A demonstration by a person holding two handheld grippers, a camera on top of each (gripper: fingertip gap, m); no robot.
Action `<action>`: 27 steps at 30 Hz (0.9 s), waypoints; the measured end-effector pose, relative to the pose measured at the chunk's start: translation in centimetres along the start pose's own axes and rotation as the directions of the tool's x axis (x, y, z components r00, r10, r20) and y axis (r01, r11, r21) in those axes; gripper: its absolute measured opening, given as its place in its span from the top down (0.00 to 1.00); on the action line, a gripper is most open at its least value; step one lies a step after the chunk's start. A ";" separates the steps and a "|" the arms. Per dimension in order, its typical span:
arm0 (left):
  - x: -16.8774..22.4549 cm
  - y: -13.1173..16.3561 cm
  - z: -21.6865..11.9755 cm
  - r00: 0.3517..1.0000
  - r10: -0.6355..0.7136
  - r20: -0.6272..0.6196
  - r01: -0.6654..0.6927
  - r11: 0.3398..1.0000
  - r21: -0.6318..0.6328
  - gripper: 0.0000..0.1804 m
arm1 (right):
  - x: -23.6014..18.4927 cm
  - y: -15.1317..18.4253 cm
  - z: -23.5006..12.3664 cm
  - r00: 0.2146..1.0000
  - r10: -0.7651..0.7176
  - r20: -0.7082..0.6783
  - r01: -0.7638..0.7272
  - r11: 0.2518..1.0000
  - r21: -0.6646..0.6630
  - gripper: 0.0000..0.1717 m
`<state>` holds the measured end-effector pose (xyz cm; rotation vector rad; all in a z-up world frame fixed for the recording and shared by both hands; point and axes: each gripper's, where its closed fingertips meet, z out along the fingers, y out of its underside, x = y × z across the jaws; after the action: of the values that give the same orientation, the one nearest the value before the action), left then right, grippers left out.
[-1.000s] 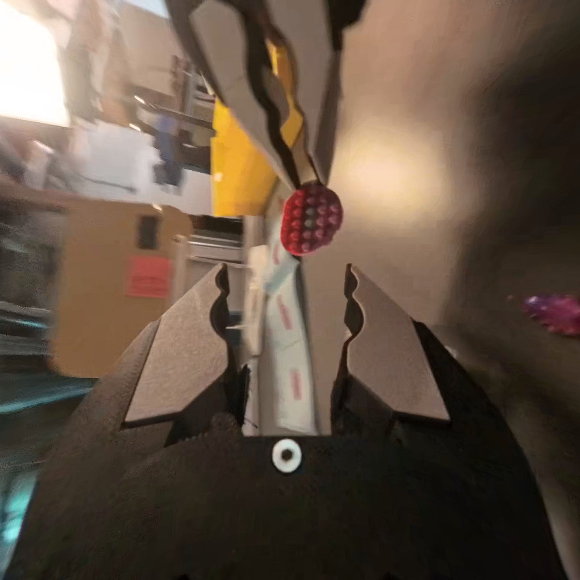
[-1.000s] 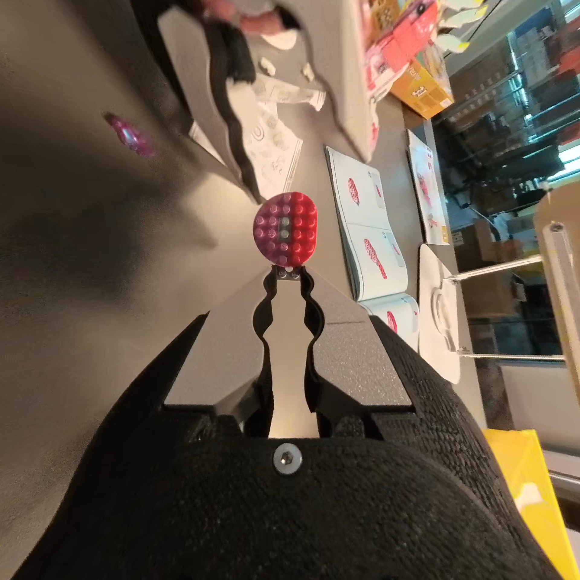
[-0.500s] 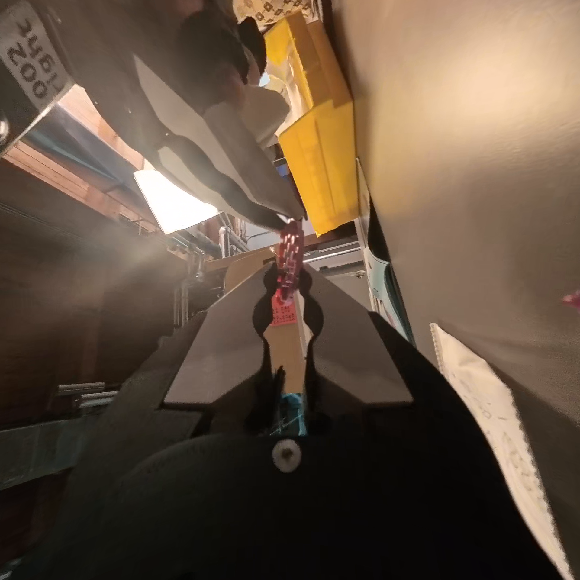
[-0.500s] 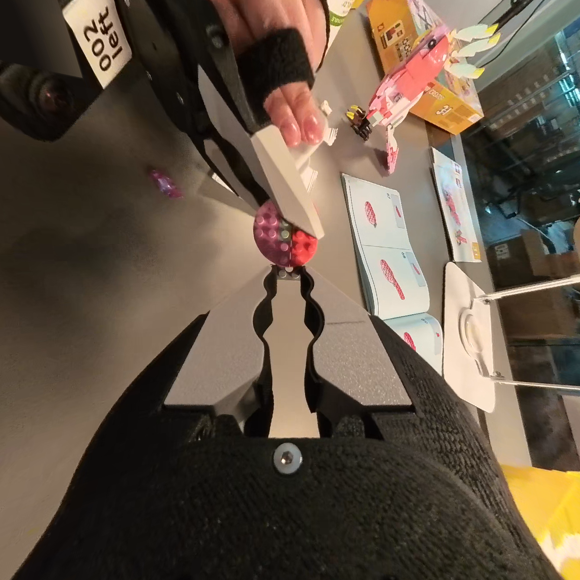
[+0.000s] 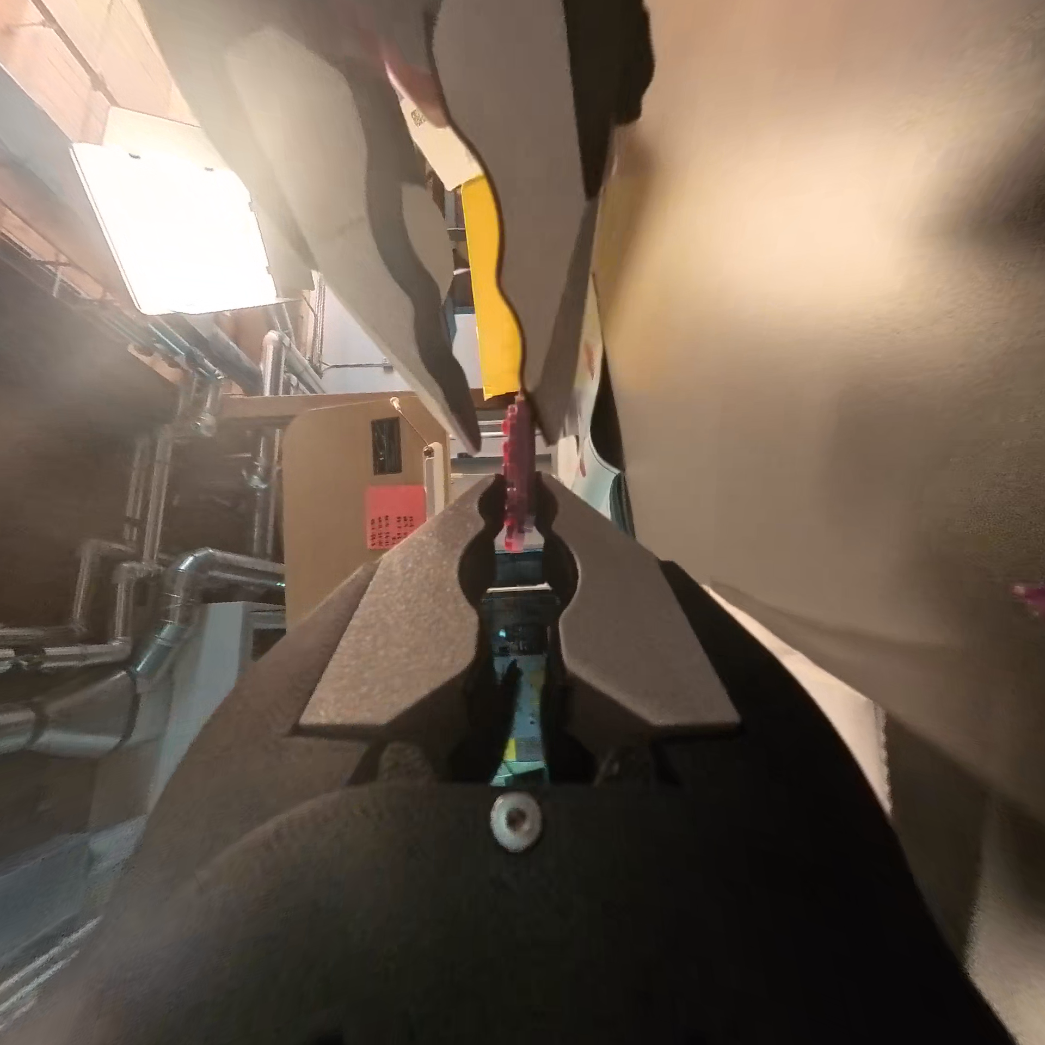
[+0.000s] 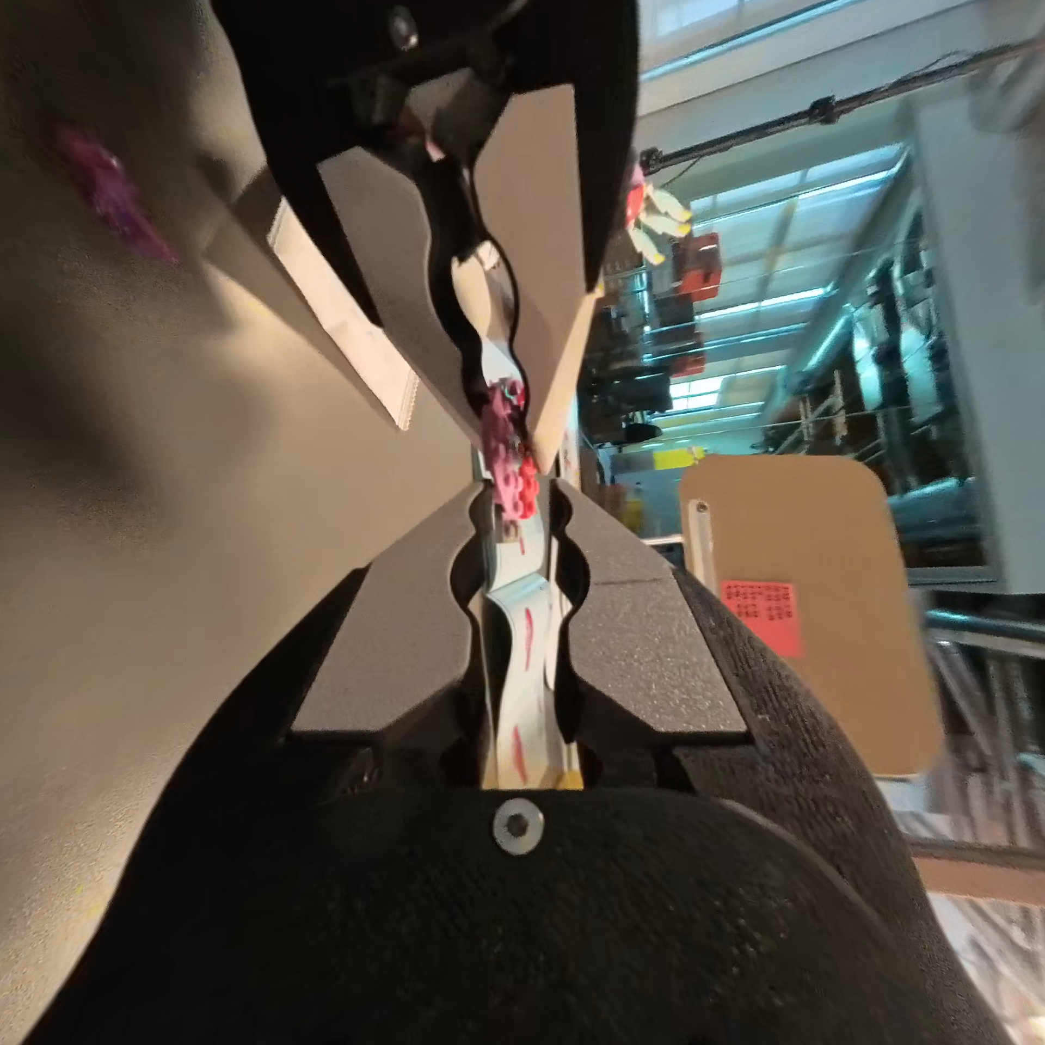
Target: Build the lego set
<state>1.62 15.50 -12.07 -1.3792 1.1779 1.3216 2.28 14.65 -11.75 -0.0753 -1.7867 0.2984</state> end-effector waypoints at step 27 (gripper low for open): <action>1.6 0.4 0.2 0.914 -0.316 -0.256 0.319 0.947 -0.028 0.96 | -1.1 1.5 2.4 0.985 0.131 0.112 -0.120 0.988 -0.102 0.96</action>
<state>1.15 15.57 -13.68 -1.6892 1.0683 0.9227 0.05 15.45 -13.70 -0.2430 -1.9181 0.3137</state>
